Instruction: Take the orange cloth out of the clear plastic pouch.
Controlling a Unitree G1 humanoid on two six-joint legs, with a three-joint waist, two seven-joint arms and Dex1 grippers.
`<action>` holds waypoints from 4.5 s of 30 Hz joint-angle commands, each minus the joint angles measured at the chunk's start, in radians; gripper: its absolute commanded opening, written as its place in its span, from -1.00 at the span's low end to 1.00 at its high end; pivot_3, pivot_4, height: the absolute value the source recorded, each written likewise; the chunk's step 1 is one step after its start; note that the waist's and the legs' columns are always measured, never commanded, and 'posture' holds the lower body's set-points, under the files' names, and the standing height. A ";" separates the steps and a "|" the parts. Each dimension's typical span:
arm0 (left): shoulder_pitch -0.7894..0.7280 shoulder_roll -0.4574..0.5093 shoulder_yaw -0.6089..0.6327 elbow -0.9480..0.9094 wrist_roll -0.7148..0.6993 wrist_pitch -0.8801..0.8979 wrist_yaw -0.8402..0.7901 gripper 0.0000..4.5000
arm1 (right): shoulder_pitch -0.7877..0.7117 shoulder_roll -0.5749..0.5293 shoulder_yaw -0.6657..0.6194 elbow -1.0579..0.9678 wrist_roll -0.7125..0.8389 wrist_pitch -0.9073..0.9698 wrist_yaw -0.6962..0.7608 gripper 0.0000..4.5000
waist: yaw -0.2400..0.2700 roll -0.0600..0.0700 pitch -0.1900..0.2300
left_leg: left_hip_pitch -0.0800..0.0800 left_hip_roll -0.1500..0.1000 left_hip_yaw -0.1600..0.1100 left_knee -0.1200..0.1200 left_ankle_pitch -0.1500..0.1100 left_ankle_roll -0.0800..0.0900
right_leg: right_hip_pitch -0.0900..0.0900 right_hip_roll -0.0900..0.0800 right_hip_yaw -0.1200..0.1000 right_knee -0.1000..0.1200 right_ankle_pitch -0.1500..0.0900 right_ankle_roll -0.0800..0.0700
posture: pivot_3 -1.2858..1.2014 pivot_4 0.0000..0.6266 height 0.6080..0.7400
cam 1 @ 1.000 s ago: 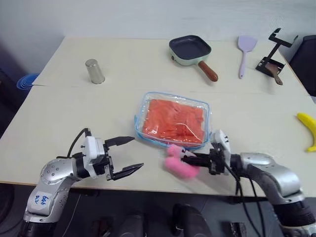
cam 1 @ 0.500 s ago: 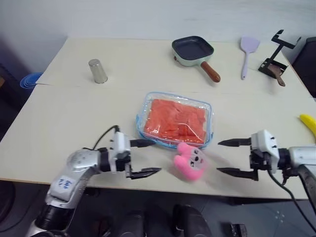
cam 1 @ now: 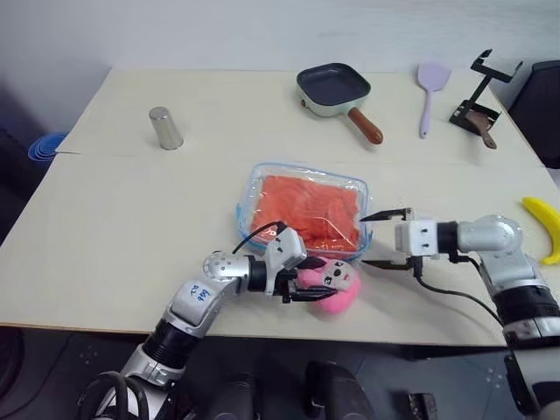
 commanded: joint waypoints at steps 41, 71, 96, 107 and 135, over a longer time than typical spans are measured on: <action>0.294 0.282 0.636 0.083 -0.114 -0.132 0.090 -1.00 | -0.034 -0.082 -0.004 0.116 0.054 -0.148 -0.004 -0.98 | -0.009 0.000 0.000 | 0.000 0.001 -0.002 0.001 0.000 -0.001 | 0.000 -0.001 -0.001 0.000 0.000 0.000 | 0.03 -0.52 1.00; -0.281 0.289 0.176 0.540 0.294 -0.849 -0.246 0.10 | 0.662 -0.132 -0.246 -0.845 0.401 0.630 -0.147 0.23 | 0.020 0.000 0.002 | -0.005 -0.002 0.001 0.002 -0.001 0.001 | -0.003 0.001 -0.003 0.001 0.001 0.001 | 0.03 -0.52 1.00; -0.408 0.082 0.305 0.610 0.007 -0.444 -0.311 -0.98 | 0.747 -0.072 -0.209 -1.083 0.492 0.849 -0.282 0.25 | 0.023 -0.001 0.002 | -0.013 -0.002 -0.005 0.012 -0.002 0.004 | -0.005 0.000 -0.007 0.002 0.002 0.003 | 0.03 -0.52 1.00; -0.309 0.205 0.200 0.442 0.182 -0.597 -0.311 -0.70 | 0.669 -0.006 -0.135 -1.134 0.477 0.953 -0.376 0.25 | 0.023 -0.001 0.002 | -0.011 -0.002 -0.006 0.012 -0.002 0.003 | -0.004 0.000 -0.005 0.002 0.002 0.003 | 0.03 -0.52 1.00; -0.584 0.145 0.115 1.057 0.458 -1.183 -0.194 -0.69 | 0.848 0.074 -0.409 -1.091 0.418 0.681 -0.422 1.00 | 0.024 -0.002 0.002 | -0.012 -0.005 -0.003 0.013 -0.002 0.006 | -0.004 0.000 -0.005 0.003 0.003 0.005 | 0.03 -0.52 1.00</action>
